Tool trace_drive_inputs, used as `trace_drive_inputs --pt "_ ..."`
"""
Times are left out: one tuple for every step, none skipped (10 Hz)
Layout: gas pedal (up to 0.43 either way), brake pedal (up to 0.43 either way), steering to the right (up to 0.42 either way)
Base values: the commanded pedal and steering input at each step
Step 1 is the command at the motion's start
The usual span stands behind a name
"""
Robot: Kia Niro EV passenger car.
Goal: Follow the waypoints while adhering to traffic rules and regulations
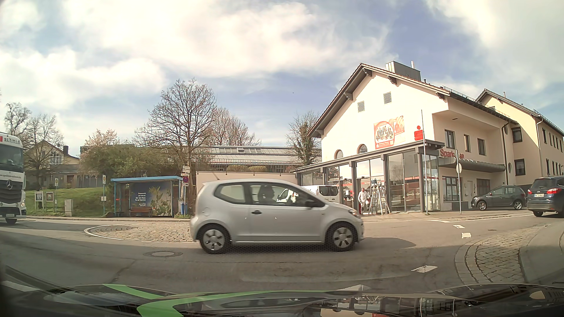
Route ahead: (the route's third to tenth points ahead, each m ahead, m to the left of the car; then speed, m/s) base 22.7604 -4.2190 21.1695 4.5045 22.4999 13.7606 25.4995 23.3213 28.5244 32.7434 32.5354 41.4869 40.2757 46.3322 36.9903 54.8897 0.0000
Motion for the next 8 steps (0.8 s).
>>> trace_drive_inputs --pt "0.000 0.396 0.104" --pt "0.000 0.396 0.104" --pt "0.000 0.396 0.104" --pt "0.000 0.396 0.104" --pt "0.000 0.396 0.104" --pt "0.000 0.396 0.104" --pt "0.000 0.396 0.104" --pt "0.000 0.396 0.104"
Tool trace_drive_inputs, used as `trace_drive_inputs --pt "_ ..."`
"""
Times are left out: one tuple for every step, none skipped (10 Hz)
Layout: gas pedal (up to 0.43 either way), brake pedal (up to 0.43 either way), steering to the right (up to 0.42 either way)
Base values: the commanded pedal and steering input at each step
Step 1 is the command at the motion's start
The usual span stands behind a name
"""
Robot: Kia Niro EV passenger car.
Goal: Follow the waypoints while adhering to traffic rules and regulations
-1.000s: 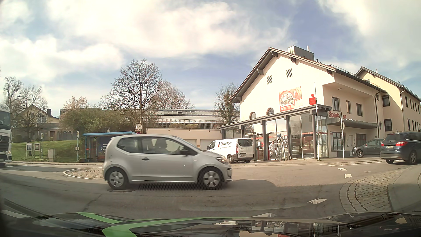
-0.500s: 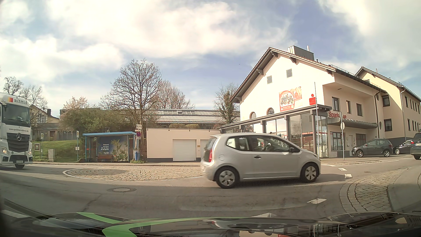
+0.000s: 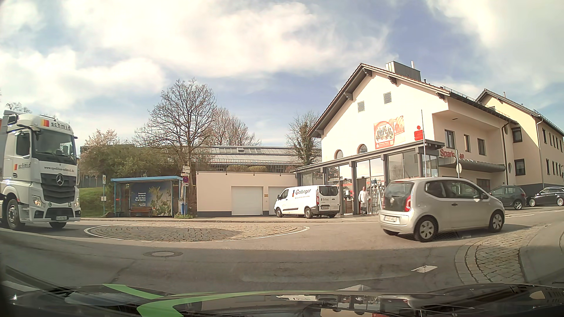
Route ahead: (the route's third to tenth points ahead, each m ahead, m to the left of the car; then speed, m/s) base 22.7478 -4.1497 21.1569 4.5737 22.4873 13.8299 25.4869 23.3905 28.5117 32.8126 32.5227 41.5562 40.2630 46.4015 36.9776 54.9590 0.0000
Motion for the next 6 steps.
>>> trace_drive_inputs --pt "0.000 0.396 0.104" --pt "0.000 0.396 0.104" --pt "0.000 0.396 0.104" --pt "0.000 0.396 0.104" --pt "0.000 0.396 0.104" --pt "0.000 0.396 0.104"
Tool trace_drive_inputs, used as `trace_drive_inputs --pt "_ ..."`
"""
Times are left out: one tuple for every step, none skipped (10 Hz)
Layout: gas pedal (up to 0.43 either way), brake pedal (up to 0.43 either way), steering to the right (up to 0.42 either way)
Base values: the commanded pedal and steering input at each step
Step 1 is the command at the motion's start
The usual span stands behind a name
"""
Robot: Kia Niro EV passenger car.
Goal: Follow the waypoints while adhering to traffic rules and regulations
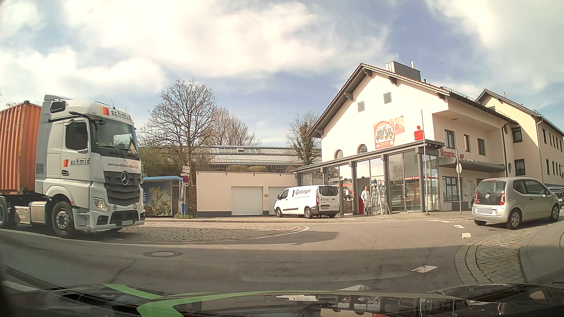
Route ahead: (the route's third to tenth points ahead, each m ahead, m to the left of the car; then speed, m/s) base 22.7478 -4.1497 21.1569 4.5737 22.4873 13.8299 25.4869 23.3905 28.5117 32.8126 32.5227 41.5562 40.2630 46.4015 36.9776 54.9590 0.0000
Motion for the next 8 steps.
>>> trace_drive_inputs --pt "0.000 0.396 0.104" --pt "0.000 0.396 0.104" --pt "0.000 0.396 0.104" --pt "0.000 0.396 0.104" --pt "0.000 0.396 0.104" --pt "0.000 0.396 0.104" --pt "0.000 0.396 0.104" --pt "0.000 0.396 0.104"
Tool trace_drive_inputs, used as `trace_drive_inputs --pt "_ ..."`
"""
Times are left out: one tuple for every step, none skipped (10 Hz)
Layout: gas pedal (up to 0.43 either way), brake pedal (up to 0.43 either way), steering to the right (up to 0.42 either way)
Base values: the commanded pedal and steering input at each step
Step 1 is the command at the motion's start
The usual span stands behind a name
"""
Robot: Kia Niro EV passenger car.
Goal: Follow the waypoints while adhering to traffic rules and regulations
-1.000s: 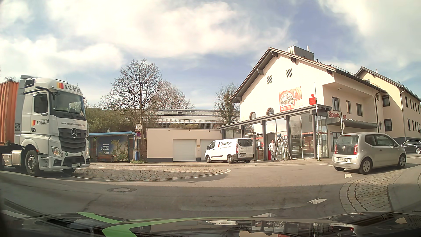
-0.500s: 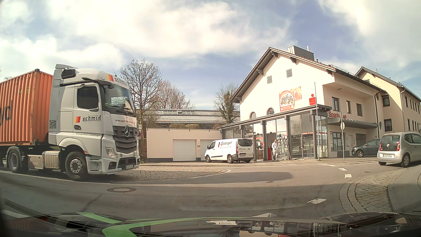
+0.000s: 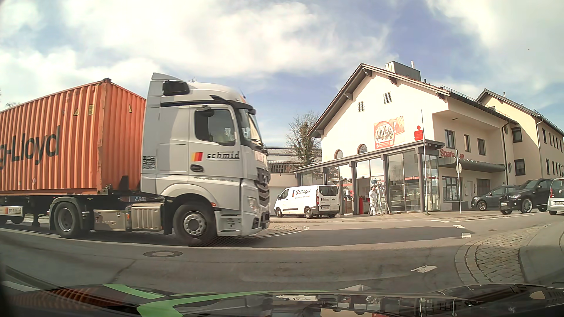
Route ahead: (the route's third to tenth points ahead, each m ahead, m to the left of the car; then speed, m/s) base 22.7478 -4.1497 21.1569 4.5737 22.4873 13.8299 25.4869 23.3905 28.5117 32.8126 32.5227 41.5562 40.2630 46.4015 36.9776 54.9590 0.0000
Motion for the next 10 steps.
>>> trace_drive_inputs --pt "0.000 0.396 0.104" --pt "0.000 0.396 0.104" --pt "0.000 0.396 0.104" --pt "0.000 0.396 0.104" --pt "0.000 0.396 0.104" --pt "0.000 0.396 0.104" --pt "0.000 0.396 0.104" --pt "0.000 0.396 0.104" --pt "0.000 0.396 0.104" --pt "0.000 0.396 0.104"
